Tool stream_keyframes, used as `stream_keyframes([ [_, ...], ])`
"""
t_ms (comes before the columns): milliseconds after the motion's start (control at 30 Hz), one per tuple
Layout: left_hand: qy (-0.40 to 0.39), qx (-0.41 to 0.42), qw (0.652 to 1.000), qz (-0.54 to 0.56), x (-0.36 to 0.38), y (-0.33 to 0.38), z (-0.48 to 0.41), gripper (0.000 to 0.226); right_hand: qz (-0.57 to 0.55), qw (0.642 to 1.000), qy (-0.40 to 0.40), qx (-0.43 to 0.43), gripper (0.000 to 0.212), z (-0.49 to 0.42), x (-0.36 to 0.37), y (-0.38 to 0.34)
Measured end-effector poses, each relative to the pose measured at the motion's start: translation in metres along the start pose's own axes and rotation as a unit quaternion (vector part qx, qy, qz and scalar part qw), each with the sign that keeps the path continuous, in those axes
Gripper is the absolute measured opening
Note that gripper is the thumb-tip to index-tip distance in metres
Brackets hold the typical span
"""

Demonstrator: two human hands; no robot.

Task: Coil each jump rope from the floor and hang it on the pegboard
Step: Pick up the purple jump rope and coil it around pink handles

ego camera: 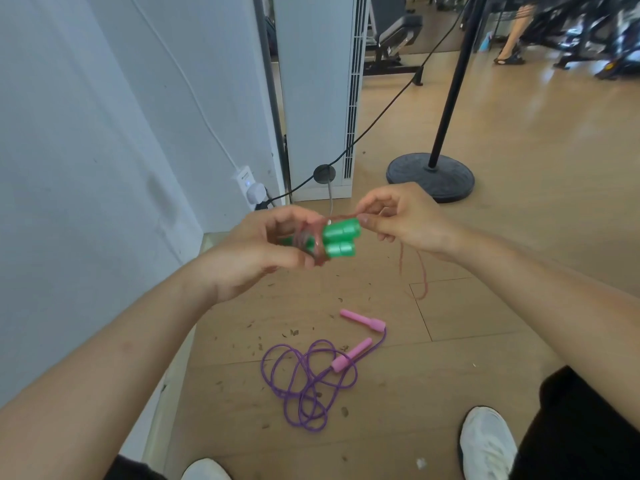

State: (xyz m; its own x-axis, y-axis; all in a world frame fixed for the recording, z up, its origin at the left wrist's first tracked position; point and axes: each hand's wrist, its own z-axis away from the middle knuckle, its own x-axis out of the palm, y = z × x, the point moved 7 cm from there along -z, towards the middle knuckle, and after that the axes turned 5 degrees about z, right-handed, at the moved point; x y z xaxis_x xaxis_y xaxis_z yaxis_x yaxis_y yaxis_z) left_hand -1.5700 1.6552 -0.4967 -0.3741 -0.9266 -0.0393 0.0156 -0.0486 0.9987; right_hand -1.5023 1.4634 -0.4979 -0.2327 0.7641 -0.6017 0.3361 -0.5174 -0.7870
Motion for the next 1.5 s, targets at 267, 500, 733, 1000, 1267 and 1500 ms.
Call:
stream_keyframes([
  [267, 0.077, -0.017, 0.973, 0.218, -0.014, 0.004, -0.003, 0.051, -0.013, 0.998, -0.055, 0.027, 0.008, 0.002, 0.014, 0.006],
  [500, 0.171, -0.022, 0.93, 0.324, -0.025, -0.004, -0.005, 0.013, -0.05, 0.987, -0.147, 0.034, 0.016, 0.01, 0.04, 0.004],
  [733, 0.265, 0.006, 0.95, 0.162, -0.038, -0.006, 0.001, 0.031, -0.009, 0.972, -0.233, -0.008, 0.023, 0.025, 0.06, -0.01],
  [1000, 0.175, -0.005, 0.958, -0.228, -0.033, -0.01, -0.001, 0.056, 0.007, 0.984, -0.168, -0.052, 0.013, 0.027, 0.032, -0.028],
  [1267, 0.024, 0.014, 0.934, -0.356, 0.003, -0.023, -0.007, 0.062, -0.053, 0.99, -0.123, -0.036, 0.011, 0.02, 0.02, -0.027],
  [1500, 0.033, 0.031, 0.973, -0.226, 0.021, -0.019, -0.005, 0.029, -0.192, 0.976, -0.1, 0.013, 0.015, 0.019, 0.015, -0.028],
])
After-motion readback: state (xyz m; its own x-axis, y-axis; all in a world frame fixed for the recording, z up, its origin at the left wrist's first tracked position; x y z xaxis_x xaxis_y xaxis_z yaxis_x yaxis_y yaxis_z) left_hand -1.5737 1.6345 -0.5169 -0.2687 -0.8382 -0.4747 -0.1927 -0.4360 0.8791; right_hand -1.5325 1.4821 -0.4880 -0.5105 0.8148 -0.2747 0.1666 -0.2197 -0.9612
